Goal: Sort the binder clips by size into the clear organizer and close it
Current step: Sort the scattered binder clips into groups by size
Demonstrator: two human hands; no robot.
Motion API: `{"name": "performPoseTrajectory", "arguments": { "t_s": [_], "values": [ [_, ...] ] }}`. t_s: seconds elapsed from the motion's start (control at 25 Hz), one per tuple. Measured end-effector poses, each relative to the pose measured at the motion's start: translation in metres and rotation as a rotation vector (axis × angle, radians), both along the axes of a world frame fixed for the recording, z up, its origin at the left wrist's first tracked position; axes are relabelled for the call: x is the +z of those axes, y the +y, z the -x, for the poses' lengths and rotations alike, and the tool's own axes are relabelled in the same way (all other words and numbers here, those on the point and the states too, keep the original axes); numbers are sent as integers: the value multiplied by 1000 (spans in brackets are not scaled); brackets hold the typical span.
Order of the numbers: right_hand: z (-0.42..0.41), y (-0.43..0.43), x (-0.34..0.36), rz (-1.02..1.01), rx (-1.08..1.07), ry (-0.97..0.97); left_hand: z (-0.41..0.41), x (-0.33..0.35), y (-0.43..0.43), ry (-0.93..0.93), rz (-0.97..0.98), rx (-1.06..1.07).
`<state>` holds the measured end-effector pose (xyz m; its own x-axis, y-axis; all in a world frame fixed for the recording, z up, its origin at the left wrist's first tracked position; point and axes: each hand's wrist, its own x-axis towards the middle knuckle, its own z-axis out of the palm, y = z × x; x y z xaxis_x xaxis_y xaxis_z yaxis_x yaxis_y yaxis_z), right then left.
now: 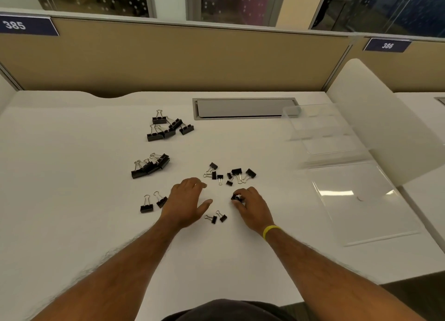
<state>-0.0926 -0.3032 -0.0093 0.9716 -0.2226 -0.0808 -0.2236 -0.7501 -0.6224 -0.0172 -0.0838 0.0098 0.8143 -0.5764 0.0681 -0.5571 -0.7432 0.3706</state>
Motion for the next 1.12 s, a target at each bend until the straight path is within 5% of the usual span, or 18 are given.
{"name": "performPoseTrajectory", "arguments": {
  "t_s": [0.12, 0.28, 0.4, 0.8, 1.12],
  "values": [
    [-3, 14, 9, -40, 92, -86, 4, 9, -23, 168, 88, 46],
    [-6, 27, 12, -95, 150, -172, 10, 11, -49, 650, 414, 138],
    [-7, 26, 10, -90, 187, -165, 8, 4, -54, 780, 530, 249],
    [-28, -14, 6, 130, 188, -177, -2, -5, -33, 711, 463, 325],
    [-65, -38, 16, 316, 297, 84, -3, -12, -25, 677, 424, 316]
  ]
}}
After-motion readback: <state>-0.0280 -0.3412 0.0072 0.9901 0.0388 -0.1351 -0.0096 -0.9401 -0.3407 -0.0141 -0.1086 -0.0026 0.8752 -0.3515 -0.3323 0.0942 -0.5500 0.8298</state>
